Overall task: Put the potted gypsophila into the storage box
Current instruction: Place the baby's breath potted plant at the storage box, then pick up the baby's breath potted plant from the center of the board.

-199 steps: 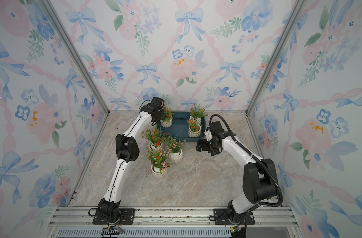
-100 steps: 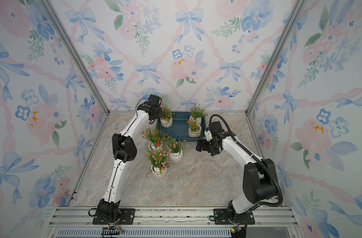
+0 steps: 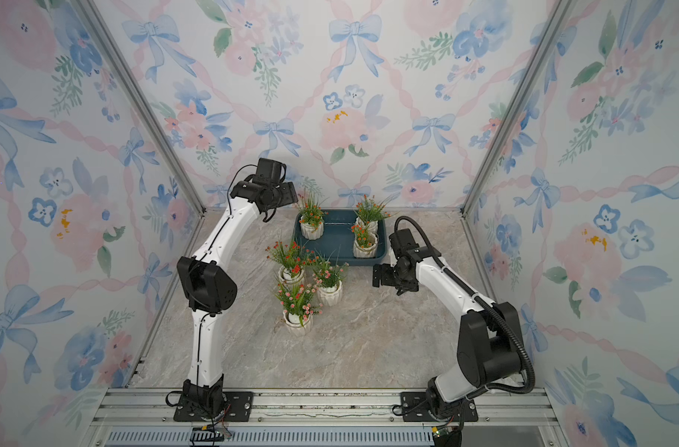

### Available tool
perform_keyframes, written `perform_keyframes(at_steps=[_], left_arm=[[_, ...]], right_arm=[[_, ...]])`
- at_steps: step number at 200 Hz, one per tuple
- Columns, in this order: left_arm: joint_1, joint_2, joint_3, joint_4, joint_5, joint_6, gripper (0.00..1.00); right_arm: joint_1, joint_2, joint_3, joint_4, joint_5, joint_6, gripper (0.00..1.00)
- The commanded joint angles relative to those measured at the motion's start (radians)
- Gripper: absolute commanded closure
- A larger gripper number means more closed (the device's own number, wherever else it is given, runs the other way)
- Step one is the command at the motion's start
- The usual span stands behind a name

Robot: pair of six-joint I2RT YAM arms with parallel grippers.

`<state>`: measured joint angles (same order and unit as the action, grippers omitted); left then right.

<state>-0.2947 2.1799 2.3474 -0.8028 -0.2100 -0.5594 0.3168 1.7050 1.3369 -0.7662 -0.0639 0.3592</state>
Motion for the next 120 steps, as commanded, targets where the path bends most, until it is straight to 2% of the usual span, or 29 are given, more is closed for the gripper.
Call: perform_keyframes(at_steps=[1, 35, 62, 99, 120], left_arm=[[0.001, -0.148, -0.111, 0.000, -0.052, 0.032, 0.04], [0.010, -0.385, -0.378, 0.005, -0.137, 0.064, 0.02], [0.026, -0.543, -0.572, 0.018, -0.166, 0.099, 0.02], [0.093, -0.762, -0.895, 0.148, -0.062, 0.114, 0.02], [0.130, -0.830, -1.028, 0.218, -0.016, 0.117, 0.02]], right_arm=[[0.026, 0.003, 0.047, -0.069, 0.093, 0.058, 0.03], [0.105, 0.024, 0.082, -0.067, 0.061, 0.092, 0.03], [0.145, 0.047, 0.085, -0.039, 0.022, 0.173, 0.02], [0.227, 0.110, 0.144, -0.026, 0.009, 0.227, 0.08], [0.267, 0.175, 0.201, -0.046, 0.003, 0.248, 0.13]])
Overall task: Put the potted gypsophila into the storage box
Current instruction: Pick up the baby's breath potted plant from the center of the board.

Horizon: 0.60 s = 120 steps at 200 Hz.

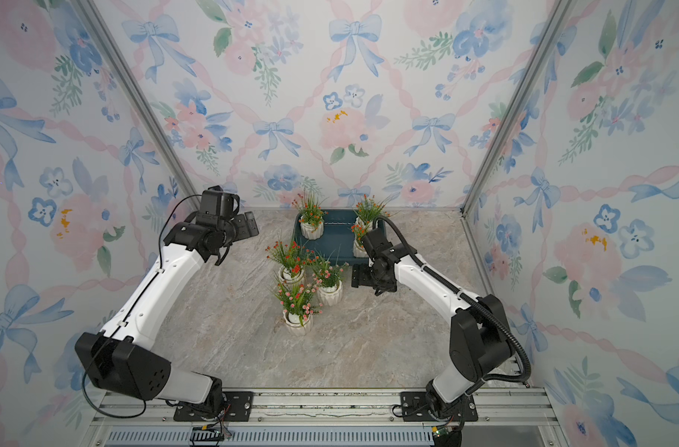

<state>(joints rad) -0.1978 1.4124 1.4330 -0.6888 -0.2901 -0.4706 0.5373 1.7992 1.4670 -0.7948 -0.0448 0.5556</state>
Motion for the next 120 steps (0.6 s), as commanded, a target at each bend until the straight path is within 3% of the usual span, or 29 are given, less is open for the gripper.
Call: perform_keyframes(at_steps=[1, 60, 120], left_arm=[[0.034, -0.064, -0.120, 0.106, 0.066, 0.029, 0.02], [0.064, -0.096, -0.303, 0.213, 0.135, 0.022, 0.02], [0.079, -0.079, -0.353, 0.241, 0.200, 0.026, 0.02]], right_arm=[[0.048, 0.084, 0.073, -0.018, -0.017, 0.053, 0.14], [0.116, 0.196, 0.155, -0.018, -0.020, 0.123, 0.22], [0.140, 0.270, 0.185, -0.010, 0.019, 0.147, 0.33]])
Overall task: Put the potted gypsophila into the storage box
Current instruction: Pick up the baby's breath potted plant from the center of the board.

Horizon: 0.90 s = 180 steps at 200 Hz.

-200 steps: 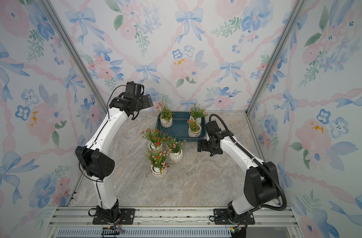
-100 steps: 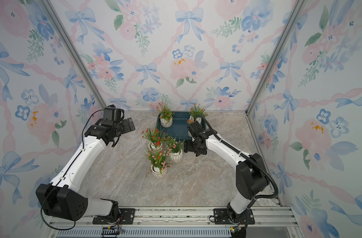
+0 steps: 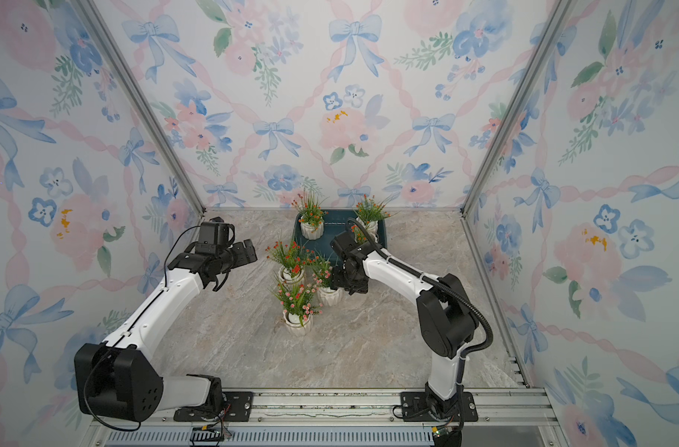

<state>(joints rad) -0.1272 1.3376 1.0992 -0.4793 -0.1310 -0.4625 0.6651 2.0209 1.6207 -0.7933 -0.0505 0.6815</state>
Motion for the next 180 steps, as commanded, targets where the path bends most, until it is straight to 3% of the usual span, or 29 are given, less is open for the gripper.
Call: perform_keyframes(at_steps=[1, 54, 128, 180], left_arm=[[0.009, -0.005, -0.018, 0.032, 0.041, 0.018, 0.02], [0.026, -0.012, -0.045, 0.057, 0.070, -0.001, 0.03], [0.044, 0.002, -0.054, 0.063, 0.080, -0.004, 0.03], [0.056, 0.021, -0.058, 0.070, 0.105, -0.007, 0.03]], right_arm=[[0.013, 0.048, 0.031, -0.011, 0.024, 0.021, 0.33], [0.019, 0.098, 0.060, -0.014, 0.041, 0.011, 0.44], [0.021, 0.134, 0.073, -0.014, 0.064, -0.031, 0.50], [0.022, 0.144, 0.075, 0.000, 0.069, -0.048, 0.61]])
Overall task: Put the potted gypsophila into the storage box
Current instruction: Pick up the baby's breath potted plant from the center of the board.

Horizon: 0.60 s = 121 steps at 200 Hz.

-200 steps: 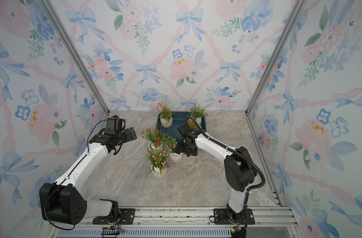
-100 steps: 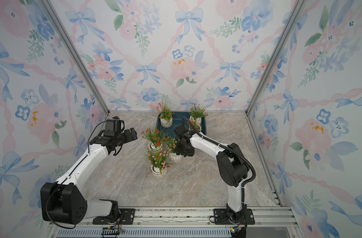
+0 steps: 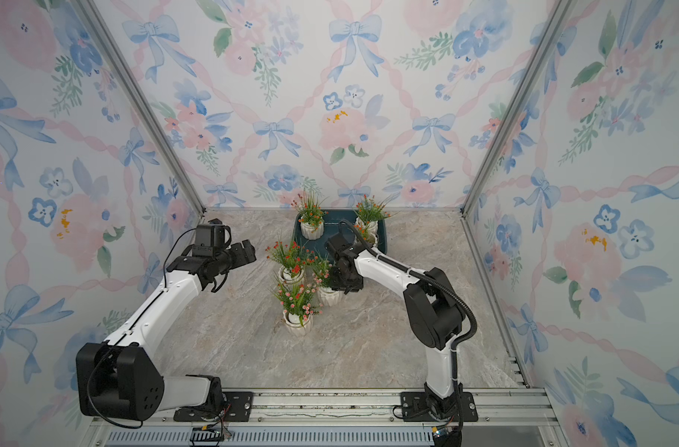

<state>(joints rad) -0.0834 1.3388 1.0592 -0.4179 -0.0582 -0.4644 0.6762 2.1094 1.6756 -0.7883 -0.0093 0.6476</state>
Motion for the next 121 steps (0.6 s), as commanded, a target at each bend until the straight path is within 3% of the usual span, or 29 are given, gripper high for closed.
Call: perform_keyframes(at_steps=[1, 121], left_arm=[[0.013, 0.021, -0.018, 0.008, 0.032, -0.005, 0.03], [0.037, 0.045, -0.022, 0.018, 0.076, -0.014, 0.03]], right_arm=[[0.009, 0.056, 0.021, -0.004, 0.027, -0.014, 0.61], [0.011, 0.093, 0.021, 0.018, 0.010, -0.077, 0.67]])
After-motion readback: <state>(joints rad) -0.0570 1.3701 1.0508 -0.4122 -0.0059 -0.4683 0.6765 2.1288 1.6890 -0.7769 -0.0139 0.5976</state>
